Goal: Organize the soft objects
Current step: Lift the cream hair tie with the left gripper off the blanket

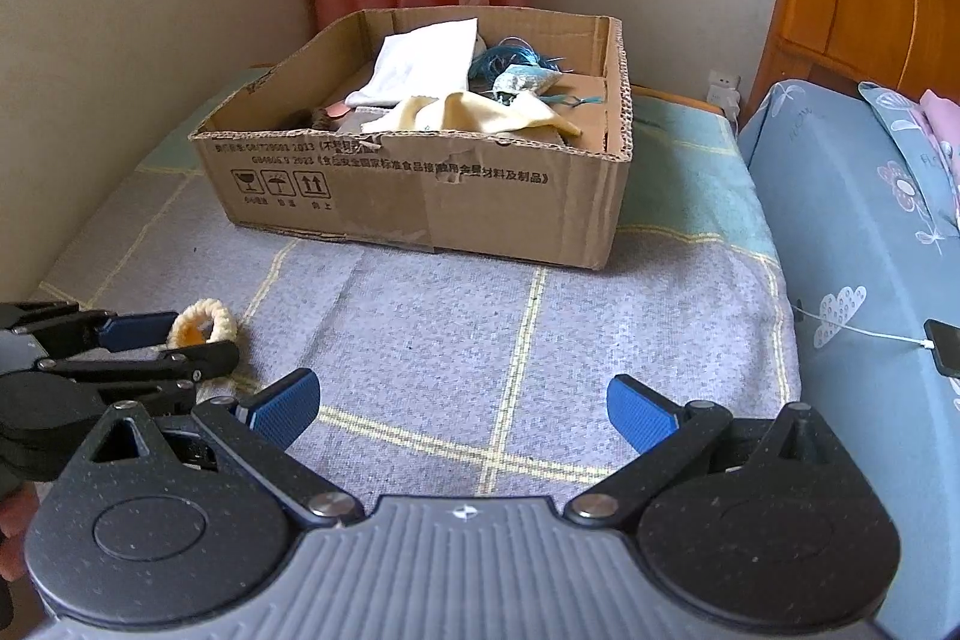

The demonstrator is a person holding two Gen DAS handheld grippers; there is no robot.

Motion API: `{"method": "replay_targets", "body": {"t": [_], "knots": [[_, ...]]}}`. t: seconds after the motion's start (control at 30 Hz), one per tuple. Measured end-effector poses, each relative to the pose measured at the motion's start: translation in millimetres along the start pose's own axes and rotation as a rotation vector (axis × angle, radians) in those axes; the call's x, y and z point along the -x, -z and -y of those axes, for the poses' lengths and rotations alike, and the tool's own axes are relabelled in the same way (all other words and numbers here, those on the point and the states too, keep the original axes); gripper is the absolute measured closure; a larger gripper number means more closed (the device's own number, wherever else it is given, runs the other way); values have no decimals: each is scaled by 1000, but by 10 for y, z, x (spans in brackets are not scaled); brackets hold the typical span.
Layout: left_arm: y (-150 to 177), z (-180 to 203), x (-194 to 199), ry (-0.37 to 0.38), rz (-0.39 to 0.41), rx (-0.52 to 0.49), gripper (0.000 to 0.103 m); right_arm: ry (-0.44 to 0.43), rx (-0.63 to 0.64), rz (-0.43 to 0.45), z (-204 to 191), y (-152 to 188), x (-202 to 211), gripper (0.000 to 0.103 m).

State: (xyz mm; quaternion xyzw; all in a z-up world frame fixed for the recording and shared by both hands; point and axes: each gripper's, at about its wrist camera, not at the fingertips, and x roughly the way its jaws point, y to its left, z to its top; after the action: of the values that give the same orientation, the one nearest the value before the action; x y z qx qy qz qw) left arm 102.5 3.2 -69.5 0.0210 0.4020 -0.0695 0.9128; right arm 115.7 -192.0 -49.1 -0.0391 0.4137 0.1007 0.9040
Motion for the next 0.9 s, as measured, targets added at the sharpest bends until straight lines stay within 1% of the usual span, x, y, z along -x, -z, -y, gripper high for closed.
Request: {"method": "replay_targets", "body": {"t": [0.2, 0.4, 0.5, 0.67, 0.9], "knots": [[-26, -53, 114, -1, 13, 5, 63, -4, 10, -10, -55, 9, -15, 0], [20, -216, 229, -34, 16, 15, 63, -16, 39, -17, -190, -5, -28, 0], [61, -323, 263, -54, 9, 26, 63, -22, 79, -13, -304, -27, -27, 0], [129, -483, 306, -69, 4, 55, 63, -61, 137, -9, -525, -88, -70, 0], [196, -708, 329, -97, -1, 86, 63, -103, 210, -16, -893, -157, -276, 0]]}}
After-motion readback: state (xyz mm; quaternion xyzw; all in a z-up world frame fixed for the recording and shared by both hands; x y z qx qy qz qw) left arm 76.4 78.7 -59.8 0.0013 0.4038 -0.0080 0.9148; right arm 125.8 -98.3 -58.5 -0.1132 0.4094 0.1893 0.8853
